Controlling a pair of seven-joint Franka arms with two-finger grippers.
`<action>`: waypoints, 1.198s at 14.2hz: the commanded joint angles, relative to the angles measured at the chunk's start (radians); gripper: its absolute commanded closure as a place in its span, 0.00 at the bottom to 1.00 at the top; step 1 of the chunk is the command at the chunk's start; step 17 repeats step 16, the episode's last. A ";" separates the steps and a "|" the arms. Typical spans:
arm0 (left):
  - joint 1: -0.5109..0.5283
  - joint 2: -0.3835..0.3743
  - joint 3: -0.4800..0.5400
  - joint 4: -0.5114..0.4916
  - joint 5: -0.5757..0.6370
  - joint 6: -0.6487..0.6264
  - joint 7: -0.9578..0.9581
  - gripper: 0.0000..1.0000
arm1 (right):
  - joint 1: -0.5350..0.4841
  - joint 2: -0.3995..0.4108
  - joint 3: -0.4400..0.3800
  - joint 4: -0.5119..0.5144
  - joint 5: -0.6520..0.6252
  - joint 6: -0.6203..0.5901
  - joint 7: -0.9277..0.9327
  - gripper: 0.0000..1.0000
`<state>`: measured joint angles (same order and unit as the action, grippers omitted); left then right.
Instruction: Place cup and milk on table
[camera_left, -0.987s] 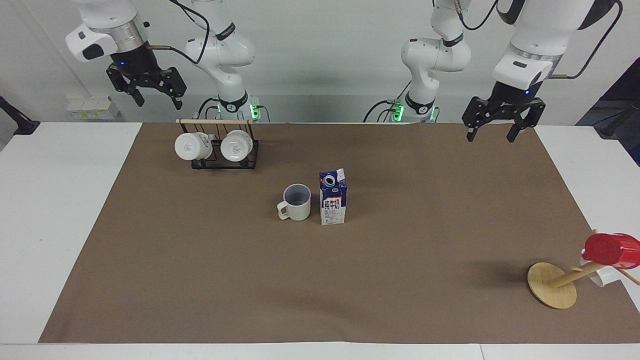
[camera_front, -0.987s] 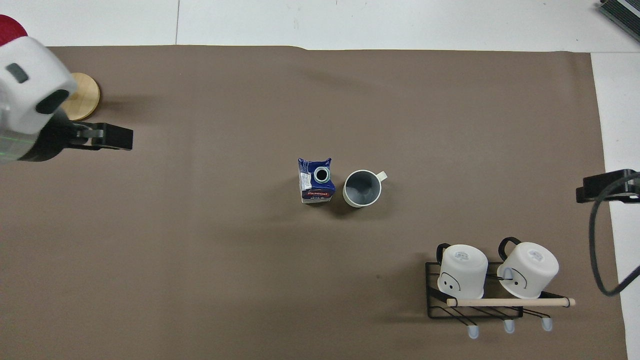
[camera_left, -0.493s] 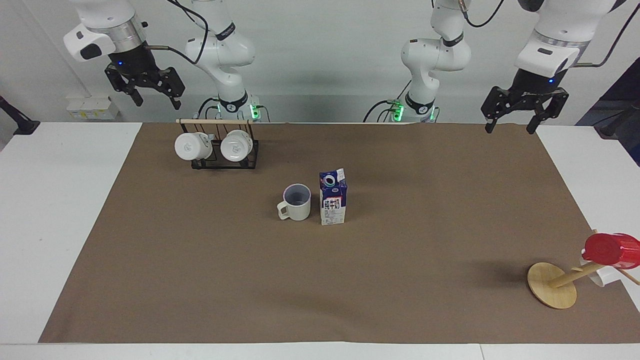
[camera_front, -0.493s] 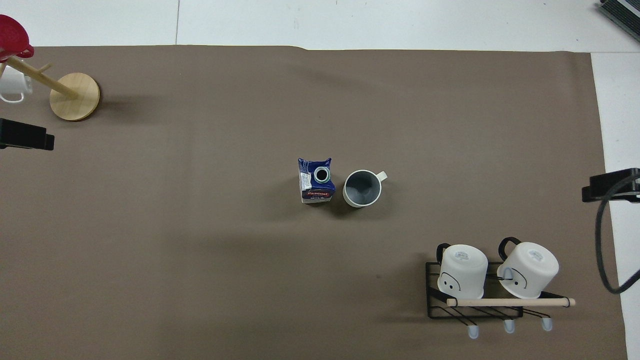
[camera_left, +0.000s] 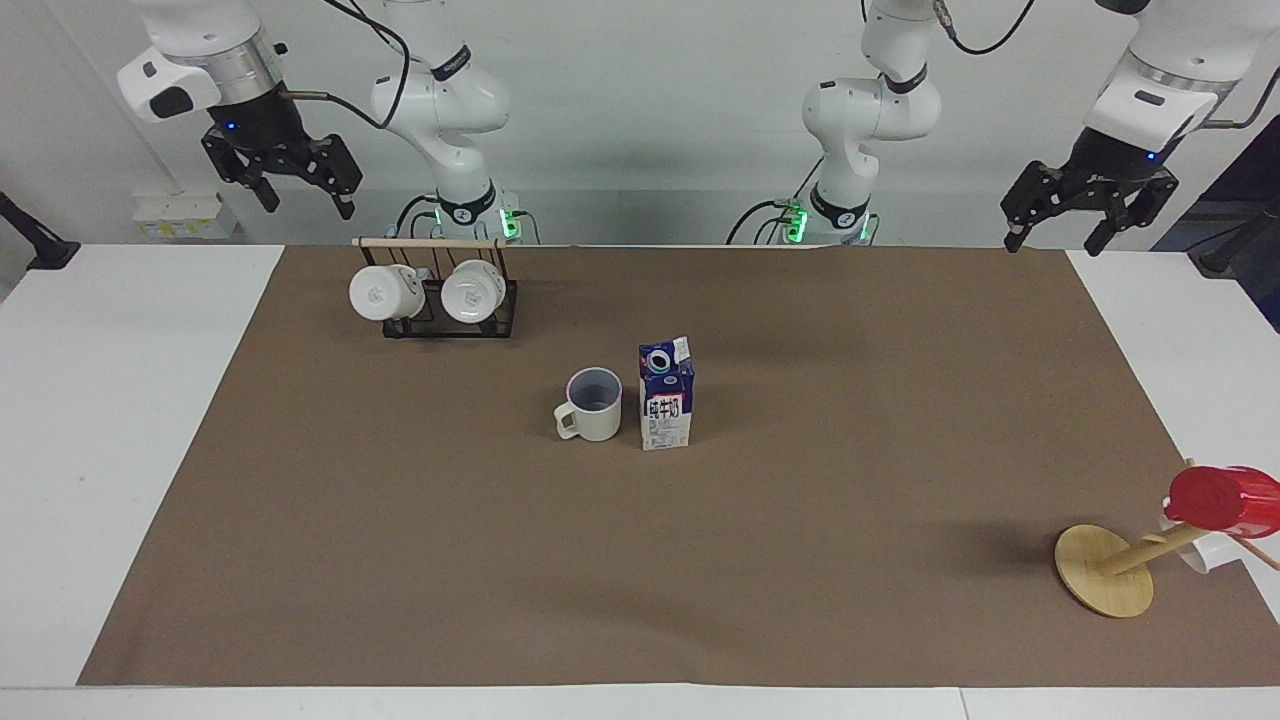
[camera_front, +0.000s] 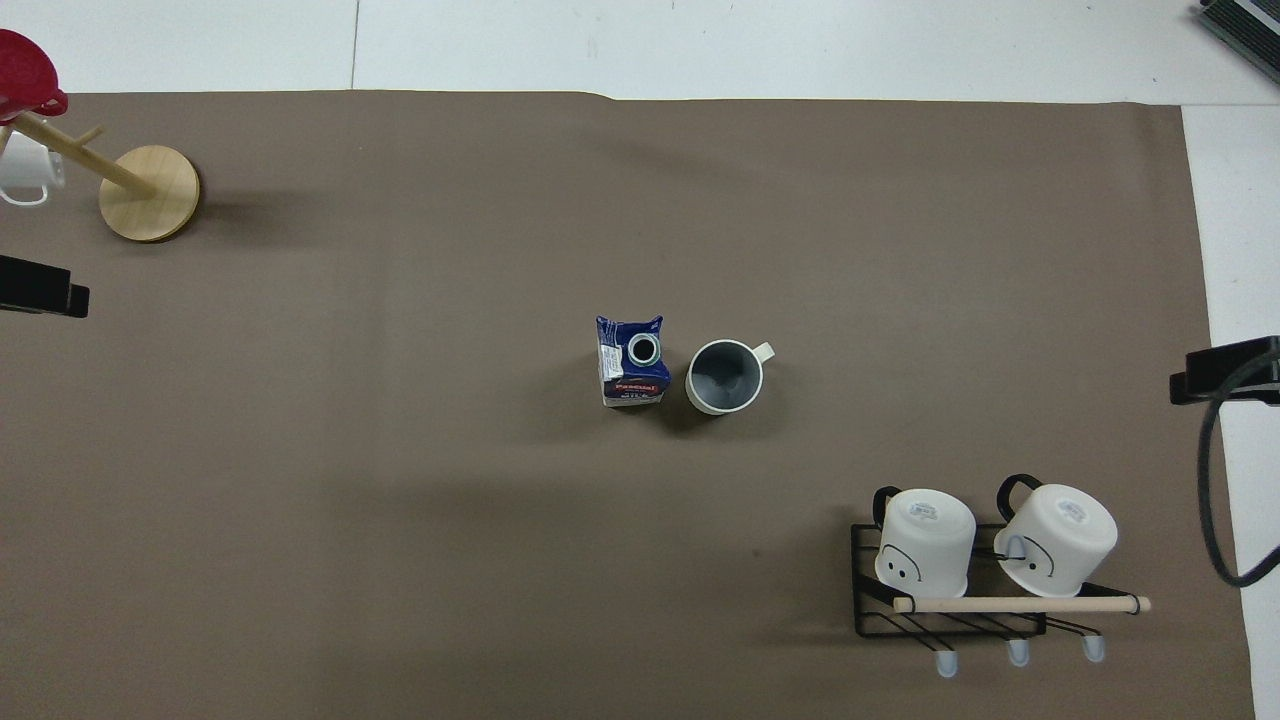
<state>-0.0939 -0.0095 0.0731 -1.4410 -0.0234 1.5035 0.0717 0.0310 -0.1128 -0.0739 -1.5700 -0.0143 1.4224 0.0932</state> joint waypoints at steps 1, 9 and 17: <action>0.022 0.017 -0.007 0.039 0.000 -0.032 0.014 0.00 | -0.014 -0.002 0.002 0.001 0.016 0.012 -0.033 0.00; 0.019 0.013 -0.007 0.013 0.002 -0.026 0.010 0.00 | -0.019 -0.011 -0.003 -0.008 0.019 -0.003 -0.029 0.00; 0.017 0.000 -0.010 -0.006 0.002 -0.026 0.011 0.00 | -0.019 -0.010 -0.004 -0.007 0.004 -0.005 -0.033 0.00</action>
